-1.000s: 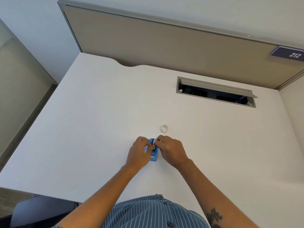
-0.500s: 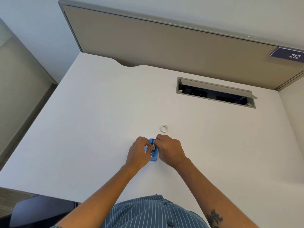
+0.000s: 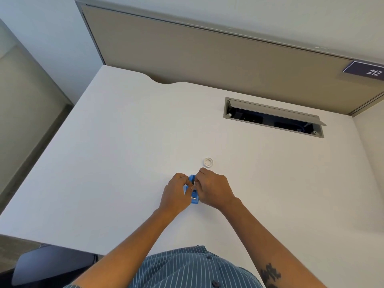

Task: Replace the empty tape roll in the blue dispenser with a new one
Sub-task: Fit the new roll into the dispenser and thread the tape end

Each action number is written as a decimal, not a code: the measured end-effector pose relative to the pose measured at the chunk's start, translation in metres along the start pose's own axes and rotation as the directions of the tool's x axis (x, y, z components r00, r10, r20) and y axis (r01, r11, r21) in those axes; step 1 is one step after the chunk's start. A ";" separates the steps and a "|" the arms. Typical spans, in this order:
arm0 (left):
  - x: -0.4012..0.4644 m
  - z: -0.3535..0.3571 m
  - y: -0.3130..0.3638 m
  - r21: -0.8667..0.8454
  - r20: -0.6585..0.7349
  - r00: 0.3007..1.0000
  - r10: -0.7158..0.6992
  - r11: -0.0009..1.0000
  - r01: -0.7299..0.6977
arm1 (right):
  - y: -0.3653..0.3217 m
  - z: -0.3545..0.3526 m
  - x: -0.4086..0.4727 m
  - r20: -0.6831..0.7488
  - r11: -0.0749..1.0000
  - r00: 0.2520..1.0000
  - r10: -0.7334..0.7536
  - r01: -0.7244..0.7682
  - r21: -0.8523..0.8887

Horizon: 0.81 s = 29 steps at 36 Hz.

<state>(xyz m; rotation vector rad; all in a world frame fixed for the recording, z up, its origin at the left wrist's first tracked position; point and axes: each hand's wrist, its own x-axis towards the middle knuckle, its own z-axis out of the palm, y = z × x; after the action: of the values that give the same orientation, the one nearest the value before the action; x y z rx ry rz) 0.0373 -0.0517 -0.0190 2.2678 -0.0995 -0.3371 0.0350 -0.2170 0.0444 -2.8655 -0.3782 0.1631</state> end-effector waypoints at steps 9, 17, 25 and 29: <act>-0.001 -0.001 -0.001 0.007 -0.006 1.000 0.024 1.000 -0.024 | -0.003 0.012 -0.006 -0.019 0.963 0.981 0.195 -0.188 0.192; -0.010 -0.010 -0.015 -0.131 0.057 0.997 0.058 0.990 -0.051 | -0.004 0.017 -0.013 0.024 0.930 0.965 0.260 -0.257 0.262; 0.001 -0.024 -0.027 -0.017 0.286 0.940 0.186 0.982 -0.189 | -0.007 0.026 -0.021 0.016 0.913 0.955 0.297 -0.289 0.287; 0.010 -0.026 -0.022 0.011 0.330 0.923 0.200 0.976 -0.216 | -0.008 0.028 -0.024 0.011 0.913 0.954 0.298 -0.289 0.286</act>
<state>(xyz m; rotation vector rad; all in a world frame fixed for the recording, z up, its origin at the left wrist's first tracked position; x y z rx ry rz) 0.0528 -0.0201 -0.0216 2.2030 -0.5225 -0.6000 0.0066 -0.2099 0.0212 -2.6158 0.0836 0.2060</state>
